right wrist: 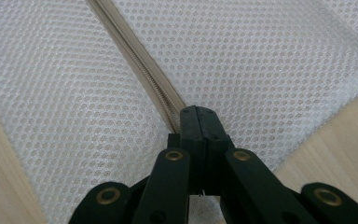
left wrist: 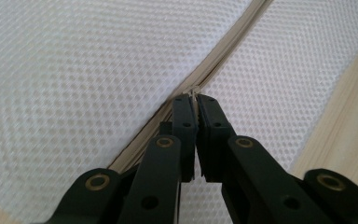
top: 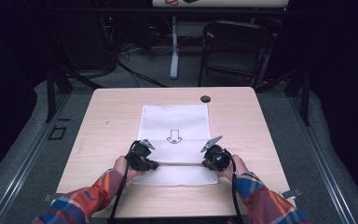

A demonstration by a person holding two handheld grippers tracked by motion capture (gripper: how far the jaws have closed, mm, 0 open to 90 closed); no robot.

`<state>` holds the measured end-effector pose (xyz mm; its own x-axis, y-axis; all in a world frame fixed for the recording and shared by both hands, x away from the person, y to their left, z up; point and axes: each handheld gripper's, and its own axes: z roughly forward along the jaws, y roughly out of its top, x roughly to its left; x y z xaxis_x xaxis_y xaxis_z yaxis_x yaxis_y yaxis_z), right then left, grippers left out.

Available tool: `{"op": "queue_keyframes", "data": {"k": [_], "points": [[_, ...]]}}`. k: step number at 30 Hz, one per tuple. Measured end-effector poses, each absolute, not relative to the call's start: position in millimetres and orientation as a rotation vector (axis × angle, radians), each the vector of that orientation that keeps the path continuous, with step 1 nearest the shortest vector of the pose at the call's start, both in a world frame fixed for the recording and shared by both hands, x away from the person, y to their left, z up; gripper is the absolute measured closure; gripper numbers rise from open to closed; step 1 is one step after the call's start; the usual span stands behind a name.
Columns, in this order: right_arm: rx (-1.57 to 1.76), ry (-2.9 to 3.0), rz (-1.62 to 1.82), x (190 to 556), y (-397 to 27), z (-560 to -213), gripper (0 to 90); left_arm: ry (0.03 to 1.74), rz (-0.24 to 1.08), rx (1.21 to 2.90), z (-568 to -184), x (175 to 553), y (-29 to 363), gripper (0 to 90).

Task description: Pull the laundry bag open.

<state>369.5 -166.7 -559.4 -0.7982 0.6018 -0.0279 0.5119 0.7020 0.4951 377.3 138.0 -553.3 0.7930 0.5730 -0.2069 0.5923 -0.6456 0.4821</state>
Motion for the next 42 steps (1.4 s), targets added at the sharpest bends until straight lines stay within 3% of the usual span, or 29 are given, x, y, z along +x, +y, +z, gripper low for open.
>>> {"op": "queue_keyframes", "data": {"k": [26, 34, 42], "points": [[0.9, 2.715, 0.693, 368, -166, -559, 90.0, 0.993, 0.012, 2.414, -546, 367, 187, 86.9], [0.901, 2.71, 0.695, 368, -166, -559, 90.0, 1.12, 0.016, 2.367, -546, 365, 217, 87.0], [0.892, 2.709, 0.702, 367, -165, -560, 90.0, 1.124, 0.026, 2.393, -545, 361, 212, 84.4]]}}
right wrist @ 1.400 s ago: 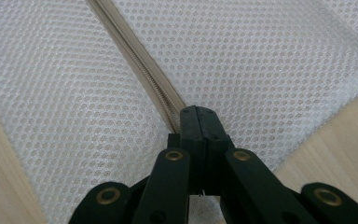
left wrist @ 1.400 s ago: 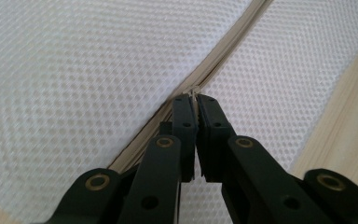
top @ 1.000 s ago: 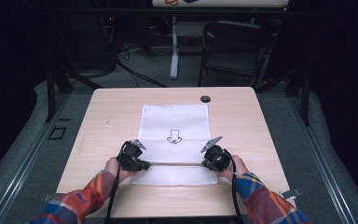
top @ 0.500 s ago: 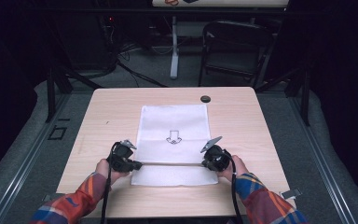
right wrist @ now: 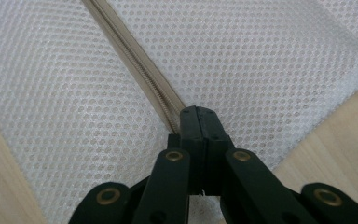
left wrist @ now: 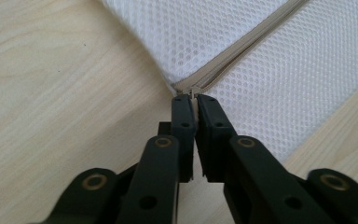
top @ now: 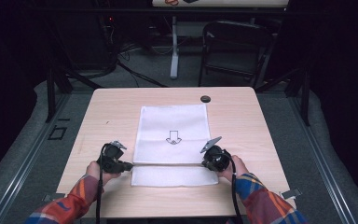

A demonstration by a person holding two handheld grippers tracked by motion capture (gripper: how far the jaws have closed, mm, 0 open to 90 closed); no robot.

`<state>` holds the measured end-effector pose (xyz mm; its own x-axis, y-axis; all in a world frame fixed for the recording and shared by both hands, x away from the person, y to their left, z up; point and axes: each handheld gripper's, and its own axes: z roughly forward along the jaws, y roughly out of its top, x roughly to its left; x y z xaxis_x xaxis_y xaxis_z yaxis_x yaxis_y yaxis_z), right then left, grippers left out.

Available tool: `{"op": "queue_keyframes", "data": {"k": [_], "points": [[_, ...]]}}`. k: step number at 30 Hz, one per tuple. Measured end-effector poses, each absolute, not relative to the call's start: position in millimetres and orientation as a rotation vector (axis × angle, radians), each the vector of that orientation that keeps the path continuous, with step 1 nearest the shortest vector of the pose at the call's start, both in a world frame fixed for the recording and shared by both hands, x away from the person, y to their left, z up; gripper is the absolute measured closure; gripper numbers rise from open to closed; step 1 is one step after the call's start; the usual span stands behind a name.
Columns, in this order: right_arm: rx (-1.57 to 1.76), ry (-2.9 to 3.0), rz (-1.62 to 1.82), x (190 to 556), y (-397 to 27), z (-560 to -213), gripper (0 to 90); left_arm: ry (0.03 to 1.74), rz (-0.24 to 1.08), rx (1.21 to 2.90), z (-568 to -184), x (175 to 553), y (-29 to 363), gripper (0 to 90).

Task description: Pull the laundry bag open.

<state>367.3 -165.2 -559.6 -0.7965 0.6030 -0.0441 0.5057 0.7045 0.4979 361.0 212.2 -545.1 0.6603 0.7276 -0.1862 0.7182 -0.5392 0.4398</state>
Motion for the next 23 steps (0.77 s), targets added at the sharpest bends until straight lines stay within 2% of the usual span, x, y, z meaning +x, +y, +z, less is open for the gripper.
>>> {"op": "queue_keyframes", "data": {"k": [2, 3, 5, 7, 9, 10, 13, 15, 23], "points": [[0.859, 2.71, 0.714, 367, -166, -560, 89.8, 1.109, -0.002, 2.382, -544, 361, 212, 68.3], [0.818, 2.723, 0.711, 367, -167, -559, 83.3, 1.109, 0.001, 2.372, -542, 361, 211, 59.7], [0.785, 2.702, 0.784, 366, -169, -554, 62.5, 1.095, 0.038, 2.34, -536, 361, 212, 45.0], [0.815, 2.673, 0.843, 368, -173, -543, 51.1, 1.099, 0.069, 2.32, -530, 361, 214, 29.4], [0.839, 2.666, 0.863, 370, -179, -531, 32.3, 1.122, 0.132, 2.318, -527, 360, 216, 18.6], [0.865, 2.652, 0.864, 370, -183, -527, 26.3, 1.128, 0.141, 2.314, -526, 361, 219, 14.6], [0.978, 2.606, 0.866, 369, -202, -521, 9.1, 1.171, 0.189, 2.283, -525, 365, 227, 9.0], [1.062, 2.592, 0.824, 370, -218, -521, 1.6, 1.197, 0.223, 2.269, -525, 366, 231, 6.0], [1.25, 2.524, 0.78, 370, -269, -532, 0.0, 1.288, 0.278, 2.248, -529, 377, 244, 0.6]]}}
